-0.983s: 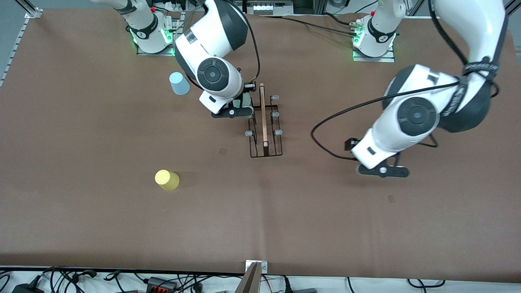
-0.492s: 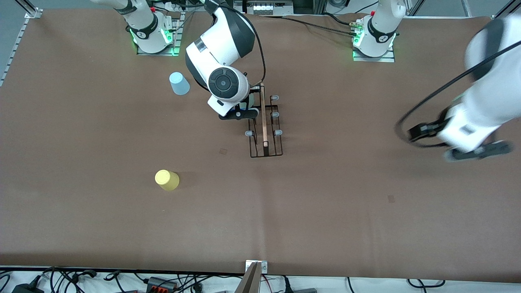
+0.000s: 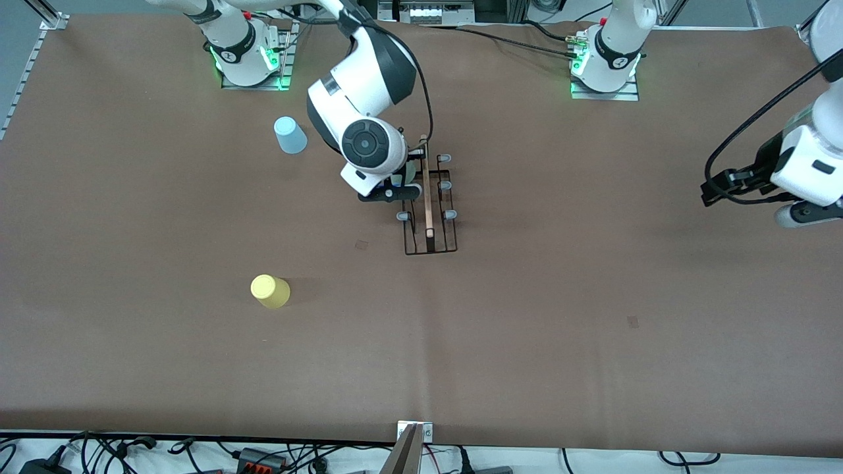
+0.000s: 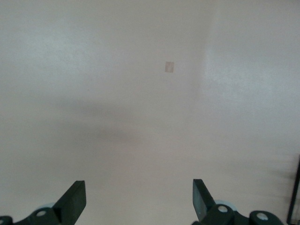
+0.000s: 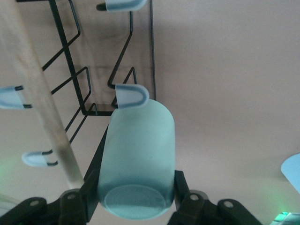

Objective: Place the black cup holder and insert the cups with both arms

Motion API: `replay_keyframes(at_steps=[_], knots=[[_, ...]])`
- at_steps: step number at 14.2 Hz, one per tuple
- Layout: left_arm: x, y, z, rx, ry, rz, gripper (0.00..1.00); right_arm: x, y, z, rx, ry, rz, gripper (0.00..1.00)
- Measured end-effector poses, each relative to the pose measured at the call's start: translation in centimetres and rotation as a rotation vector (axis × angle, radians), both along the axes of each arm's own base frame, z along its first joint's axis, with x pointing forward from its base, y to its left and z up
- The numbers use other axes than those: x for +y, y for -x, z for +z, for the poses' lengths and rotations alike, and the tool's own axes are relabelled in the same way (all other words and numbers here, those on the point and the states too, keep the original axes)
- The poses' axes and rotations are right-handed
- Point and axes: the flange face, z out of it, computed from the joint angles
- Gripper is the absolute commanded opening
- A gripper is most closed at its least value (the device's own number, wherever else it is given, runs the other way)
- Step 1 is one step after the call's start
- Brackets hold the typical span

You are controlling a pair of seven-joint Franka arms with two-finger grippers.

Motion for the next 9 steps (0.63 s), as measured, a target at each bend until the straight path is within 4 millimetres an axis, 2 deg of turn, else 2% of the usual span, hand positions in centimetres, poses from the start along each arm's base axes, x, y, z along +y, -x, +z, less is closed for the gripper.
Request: replay_keyframes(at_steps=[1,2,4,5,7,8,9], knots=[[0.0,0.6,-0.4,0.004,-0.001,-0.017,1.00,0.3,0.2,-0.8,0.006,0.007,0.005,0.86],[0.3,1.1,-0.4,0.005,-0.001,-0.028,1.00,0.4,0.4,-1.5,0.014,0.014,0.008,1.00],[1.7,1.8,-0.1,0.004,0.038,-0.018,1.00,0.4,0.4,-2.1,0.019,0.033,-0.019,1.00],[2.4,2.0,0.0,0.002,0.060,-0.011,1.00,0.4,0.1,-1.7,0.011,0.040,-0.049,1.00],[3.0,2.0,0.0,0.000,0.076,-0.004,1.00,0.2,-1.6,1.0,-0.029,0.033,-0.118,1.00],[2.9,2.0,0.0,-0.001,0.077,-0.006,1.00,-0.7,-3.0,2.9,-0.056,0.029,-0.163,1.00],[2.6,2.0,0.0,-0.002,0.077,-0.011,1.00,-2.7,-5.0,4.9,-0.090,0.028,-0.210,1.00]])
